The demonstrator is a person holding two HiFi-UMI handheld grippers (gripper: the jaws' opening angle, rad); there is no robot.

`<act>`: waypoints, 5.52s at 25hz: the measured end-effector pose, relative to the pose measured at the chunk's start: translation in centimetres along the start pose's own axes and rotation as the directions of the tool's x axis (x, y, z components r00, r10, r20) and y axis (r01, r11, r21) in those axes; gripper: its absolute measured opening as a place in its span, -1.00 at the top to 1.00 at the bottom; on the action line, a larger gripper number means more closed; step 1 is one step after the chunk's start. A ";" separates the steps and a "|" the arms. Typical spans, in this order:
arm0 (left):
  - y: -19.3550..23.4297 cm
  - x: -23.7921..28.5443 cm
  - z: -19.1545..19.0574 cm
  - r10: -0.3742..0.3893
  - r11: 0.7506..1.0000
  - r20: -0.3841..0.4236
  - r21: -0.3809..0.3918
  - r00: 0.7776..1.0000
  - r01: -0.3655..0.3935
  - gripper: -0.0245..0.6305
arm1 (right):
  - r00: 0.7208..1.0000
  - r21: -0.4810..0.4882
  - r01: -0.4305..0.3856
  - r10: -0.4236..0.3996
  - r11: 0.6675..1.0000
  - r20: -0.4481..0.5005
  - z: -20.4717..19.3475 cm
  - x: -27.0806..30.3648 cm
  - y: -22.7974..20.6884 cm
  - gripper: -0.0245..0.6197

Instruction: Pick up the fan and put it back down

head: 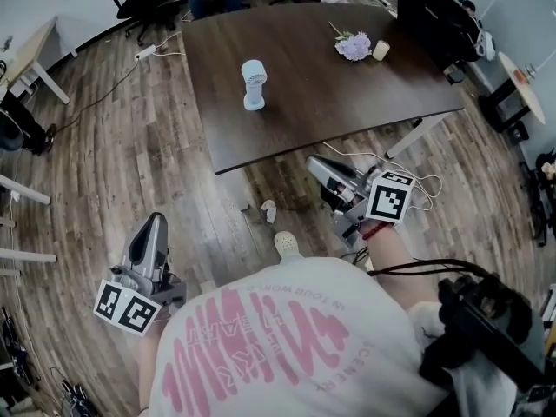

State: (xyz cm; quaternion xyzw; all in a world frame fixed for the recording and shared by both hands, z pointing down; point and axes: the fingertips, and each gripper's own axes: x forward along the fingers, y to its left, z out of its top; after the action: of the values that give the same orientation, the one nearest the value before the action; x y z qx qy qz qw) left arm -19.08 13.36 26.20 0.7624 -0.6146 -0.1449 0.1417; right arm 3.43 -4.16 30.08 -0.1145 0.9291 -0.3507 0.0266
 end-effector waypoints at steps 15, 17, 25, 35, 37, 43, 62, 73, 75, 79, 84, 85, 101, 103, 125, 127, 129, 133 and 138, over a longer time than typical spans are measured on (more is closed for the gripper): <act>3.1 9.2 0.1 0.133 0.991 0.025 0.007 0.991 -0.133 0.87 | 0.994 0.039 -0.070 0.072 0.997 -0.079 6.1 5.2 -9.9 0.91; 3.3 10.6 0.1 0.142 0.990 0.029 0.012 0.989 -0.143 0.87 | 0.992 0.043 -0.080 0.084 0.996 -0.097 6.7 5.8 -11.1 0.91; 3.9 14.4 -0.8 0.179 0.984 0.043 0.002 0.983 -0.179 0.87 | 0.974 0.058 -0.140 0.148 0.988 -0.172 7.8 8.8 -14.3 0.91; 4.6 16.7 -1.3 0.231 0.973 0.031 -0.010 0.972 -0.231 0.87 | 0.950 0.105 -0.185 0.205 0.977 -0.234 7.9 11.3 -16.5 0.91; 4.9 17.2 -1.6 0.241 0.971 0.026 -0.010 0.970 -0.241 0.87 | 0.945 0.111 -0.195 0.217 0.975 -0.244 7.8 11.7 -16.9 0.91; 5.4 19.2 -3.0 0.280 0.960 -0.002 -0.021 0.960 -0.280 0.87 | 0.929 0.099 -0.221 0.240 0.970 -0.282 6.9 12.3 -18.4 0.90; 5.4 23.9 -5.5 0.262 0.965 -0.167 0.034 0.951 -0.260 0.87 | 0.925 -0.063 -0.224 0.192 0.973 -0.328 4.9 15.1 -22.0 0.90; 6.9 24.3 -4.6 0.257 0.966 -0.177 0.047 0.950 -0.253 0.87 | 0.925 -0.125 -0.200 0.146 0.972 -0.350 3.5 16.9 -22.3 0.82; 7.5 24.0 -4.5 0.260 0.965 -0.176 0.042 0.949 -0.257 0.87 | 0.922 -0.137 -0.194 0.133 0.971 -0.363 3.0 17.5 -22.4 0.77; 8.4 23.2 -4.7 0.264 0.964 -0.185 0.028 0.947 -0.263 0.87 | 0.919 -0.179 -0.162 0.082 0.970 -0.386 2.0 18.5 -22.6 0.64; 10.1 22.8 -5.0 0.269 0.962 -0.196 0.005 0.943 -0.273 0.87 | 0.929 -0.259 -0.074 -0.028 0.963 -0.369 1.6 20.4 -23.9 0.30; 10.4 22.7 -5.0 0.268 0.962 -0.199 0.001 0.943 -0.273 0.87 | 0.931 -0.276 -0.056 -0.050 0.959 -0.361 1.6 20.7 -24.1 0.22; 15.9 22.1 -4.2 0.231 0.969 -0.235 -0.038 0.944 -0.246 0.87 | 0.934 -0.382 0.104 -0.222 0.918 -0.281 1.4 26.0 -25.2 -0.05; 16.5 22.3 -4.1 0.218 0.971 -0.237 -0.043 0.947 -0.235 0.87 | 0.930 -0.394 0.130 -0.250 0.910 -0.269 1.3 26.5 -25.4 -0.05; 22.9 28.7 -2.3 -0.029 0.996 -0.296 -0.095 0.955 0.001 0.87 | 0.836 -0.425 0.433 -0.531 0.795 -0.140 2.0 27.5 -27.2 0.15; 23.3 29.0 -2.1 -0.046 0.995 -0.297 -0.097 0.954 0.018 0.87 | 0.825 -0.416 0.459 -0.550 0.785 -0.128 2.0 27.5 -27.4 0.15; 23.8 29.1 -2.0 -0.062 0.994 -0.302 -0.102 0.951 0.033 0.87 | 0.814 -0.411 0.482 -0.569 0.774 -0.116 2.0 27.5 -27.5 0.16; 24.6 29.3 -1.9 -0.094 0.992 -0.311 -0.110 0.946 0.062 0.87 | 0.790 -0.429 0.516 -0.605 0.741 -0.095 2.2 27.6 -27.5 0.19; 25.4 29.7 -1.1 -0.130 0.989 -0.309 -0.108 0.942 0.101 0.87 | 0.777 -0.417 0.544 -0.625 0.728 -0.078 2.3 27.5 -27.2 0.23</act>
State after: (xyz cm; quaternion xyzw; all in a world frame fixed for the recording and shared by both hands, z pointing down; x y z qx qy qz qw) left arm -35.39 -20.83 35.86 0.8030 -0.5313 -0.0572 0.2639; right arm -17.72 -31.80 47.04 -0.3671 0.8909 -0.1687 -0.2073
